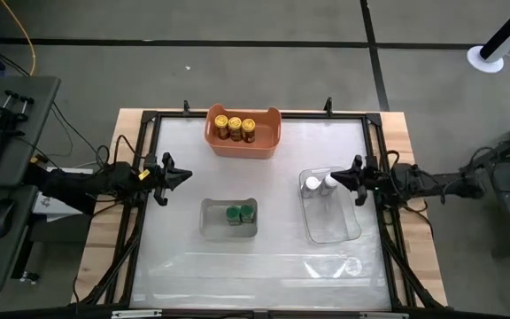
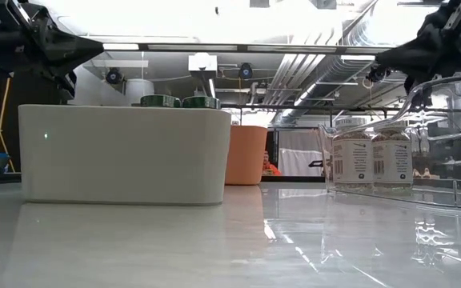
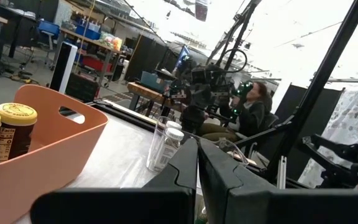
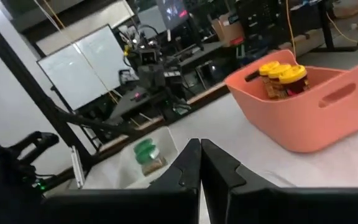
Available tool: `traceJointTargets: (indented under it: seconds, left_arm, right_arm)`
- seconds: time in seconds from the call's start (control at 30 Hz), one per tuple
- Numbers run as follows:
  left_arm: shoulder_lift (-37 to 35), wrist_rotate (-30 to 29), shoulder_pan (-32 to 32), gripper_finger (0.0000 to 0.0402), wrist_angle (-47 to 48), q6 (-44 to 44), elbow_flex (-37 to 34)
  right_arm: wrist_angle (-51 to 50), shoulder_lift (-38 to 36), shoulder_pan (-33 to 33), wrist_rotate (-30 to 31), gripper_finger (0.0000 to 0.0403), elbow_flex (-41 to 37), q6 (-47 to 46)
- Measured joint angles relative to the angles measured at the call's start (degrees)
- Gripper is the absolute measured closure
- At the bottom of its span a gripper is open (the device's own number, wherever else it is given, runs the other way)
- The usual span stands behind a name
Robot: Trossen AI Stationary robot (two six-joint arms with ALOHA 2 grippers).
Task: Sort spices by type
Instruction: Return to Home Position
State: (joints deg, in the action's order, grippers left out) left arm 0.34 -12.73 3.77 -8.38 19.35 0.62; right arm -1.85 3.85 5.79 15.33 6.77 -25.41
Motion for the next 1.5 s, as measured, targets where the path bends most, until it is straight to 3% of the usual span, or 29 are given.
traceJointTargets:
  seconds: [0.23, 0.47, 0.83, 0.93, 1.5]
  left_arm:
    - [0.0, 0.0, 0.0, 0.0399, 0.0, 0.0, 0.0]
    - [0.0, 0.0, 0.0, 0.0399, 0.0, 0.0, 0.0]
    - [0.0, 0.0, 0.0, 0.0399, 0.0, 0.0, 0.0]
    - [0.0, 0.0, 0.0, 0.0399, 0.0, 0.0, 0.0]
    - [0.0, 0.0, 0.0, 0.0399, 0.0, 0.0, 0.0]
  right_arm:
    - [0.8, -0.1, -9.5, -11.6, 0.0403, -2.7, 4.6]
    - [-0.7, -0.1, -13.1, -15.2, 0.0403, -3.0, 14.4]
    - [-4.7, -0.1, -14.4, -15.4, 0.0403, -3.0, 13.2]
    - [-6.6, -0.1, -14.4, -12.9, 0.0403, -3.0, 11.4]
    - [-6.6, 0.0, -14.4, -12.2, 0.0402, -3.0, 10.4]
